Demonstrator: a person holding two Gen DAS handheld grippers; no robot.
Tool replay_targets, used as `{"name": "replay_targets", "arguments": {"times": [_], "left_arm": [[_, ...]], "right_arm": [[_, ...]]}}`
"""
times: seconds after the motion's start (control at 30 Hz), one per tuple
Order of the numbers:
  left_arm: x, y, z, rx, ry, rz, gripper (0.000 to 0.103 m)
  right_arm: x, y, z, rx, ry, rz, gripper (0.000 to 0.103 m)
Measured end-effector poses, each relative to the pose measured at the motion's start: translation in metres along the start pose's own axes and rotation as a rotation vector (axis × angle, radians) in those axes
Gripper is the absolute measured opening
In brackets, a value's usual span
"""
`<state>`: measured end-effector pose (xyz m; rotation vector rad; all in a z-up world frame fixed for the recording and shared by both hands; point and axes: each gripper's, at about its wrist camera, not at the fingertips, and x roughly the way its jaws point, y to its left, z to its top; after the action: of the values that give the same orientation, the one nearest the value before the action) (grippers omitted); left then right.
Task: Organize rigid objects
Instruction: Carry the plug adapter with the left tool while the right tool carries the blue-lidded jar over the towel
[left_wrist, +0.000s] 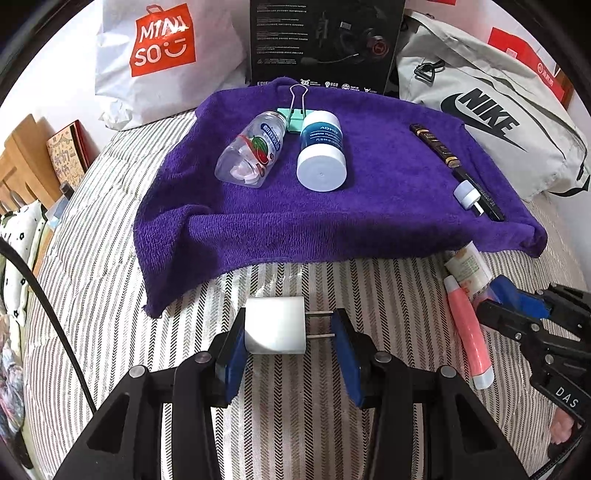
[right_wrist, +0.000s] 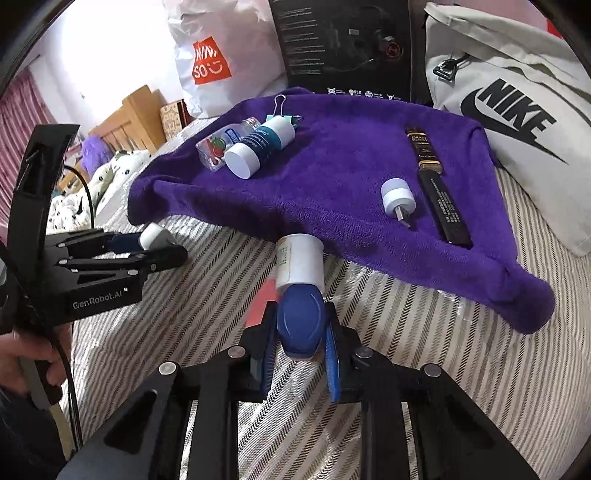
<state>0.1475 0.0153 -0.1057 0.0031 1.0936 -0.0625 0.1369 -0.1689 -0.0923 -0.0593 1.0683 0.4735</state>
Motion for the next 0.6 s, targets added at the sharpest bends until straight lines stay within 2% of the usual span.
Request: {"name": "replay_targets", "arguments": {"times": [0.23,0.4,0.6], "left_arm": [[-0.004,0.001,-0.004,0.022,-0.001,0.014,0.042],[-0.005,-0.001,-0.005,0.032,-0.022,0.021,0.042],[-0.012,0.009,-0.007,0.015,-0.022,-0.046,0.042]], "right_arm": [[-0.018,-0.008,-0.019,-0.030,0.039,-0.102,0.023],[-0.017,-0.006,-0.022,-0.037,0.033,-0.117,0.023],[-0.025,-0.008,-0.020,-0.028,0.016,-0.098,0.023]]}}
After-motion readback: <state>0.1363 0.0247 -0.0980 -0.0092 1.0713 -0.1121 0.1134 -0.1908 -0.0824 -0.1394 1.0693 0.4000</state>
